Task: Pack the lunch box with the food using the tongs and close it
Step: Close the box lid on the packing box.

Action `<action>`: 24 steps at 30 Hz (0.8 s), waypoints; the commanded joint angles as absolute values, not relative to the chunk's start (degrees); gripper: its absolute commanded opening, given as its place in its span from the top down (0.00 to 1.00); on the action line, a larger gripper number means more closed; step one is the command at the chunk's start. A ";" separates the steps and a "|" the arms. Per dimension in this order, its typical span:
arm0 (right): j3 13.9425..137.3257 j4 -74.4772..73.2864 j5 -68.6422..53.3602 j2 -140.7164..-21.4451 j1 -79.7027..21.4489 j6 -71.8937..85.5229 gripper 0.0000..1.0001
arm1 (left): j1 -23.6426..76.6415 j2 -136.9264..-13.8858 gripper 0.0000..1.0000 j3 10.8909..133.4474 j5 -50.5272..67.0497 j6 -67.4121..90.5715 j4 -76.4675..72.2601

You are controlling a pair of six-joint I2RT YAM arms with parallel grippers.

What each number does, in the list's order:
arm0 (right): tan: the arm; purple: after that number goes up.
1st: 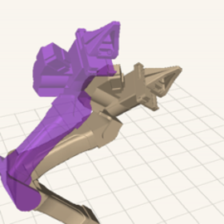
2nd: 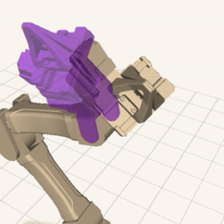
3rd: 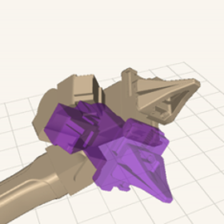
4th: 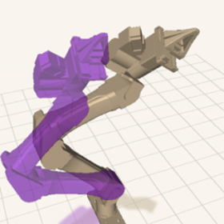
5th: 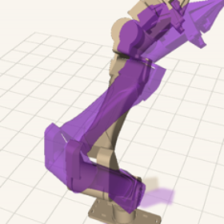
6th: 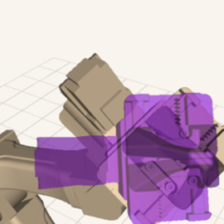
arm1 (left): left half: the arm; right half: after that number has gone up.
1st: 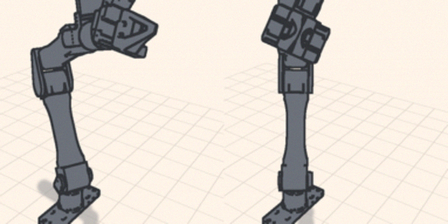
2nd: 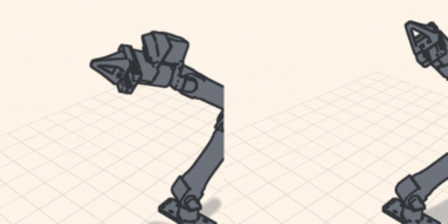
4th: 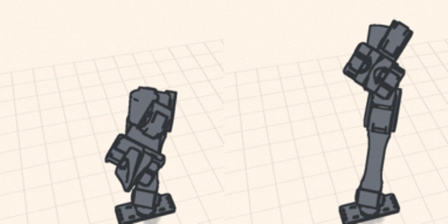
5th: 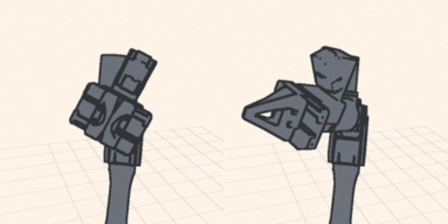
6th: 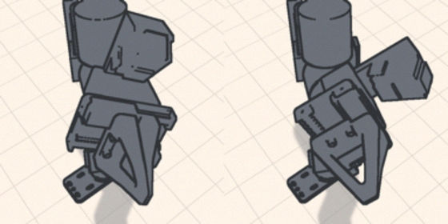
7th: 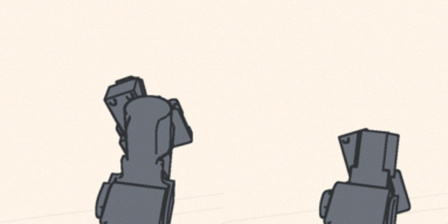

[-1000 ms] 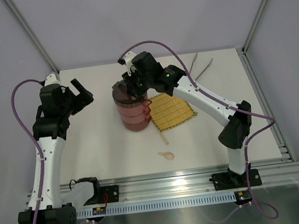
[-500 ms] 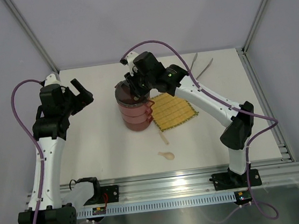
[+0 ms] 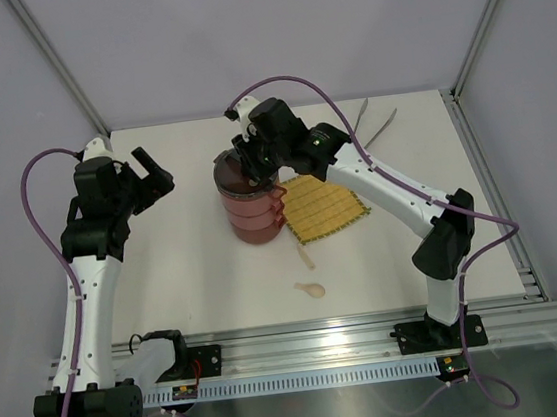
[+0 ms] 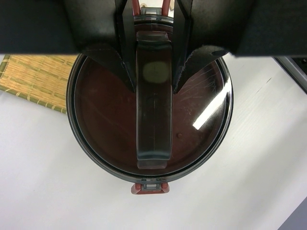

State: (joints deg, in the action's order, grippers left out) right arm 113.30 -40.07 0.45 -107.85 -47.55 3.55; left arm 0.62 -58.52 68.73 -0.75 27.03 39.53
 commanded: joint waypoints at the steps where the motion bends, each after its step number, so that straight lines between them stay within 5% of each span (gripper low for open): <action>1: 110.04 -45.44 1.58 -108.90 -46.85 7.38 1.00 | 0.26 -57.39 0.01 68.47 -0.35 26.89 37.88; 24: 105.30 -41.92 -1.75 -105.73 -46.85 4.13 1.00 | 0.26 -57.48 0.01 68.64 -0.35 27.16 37.62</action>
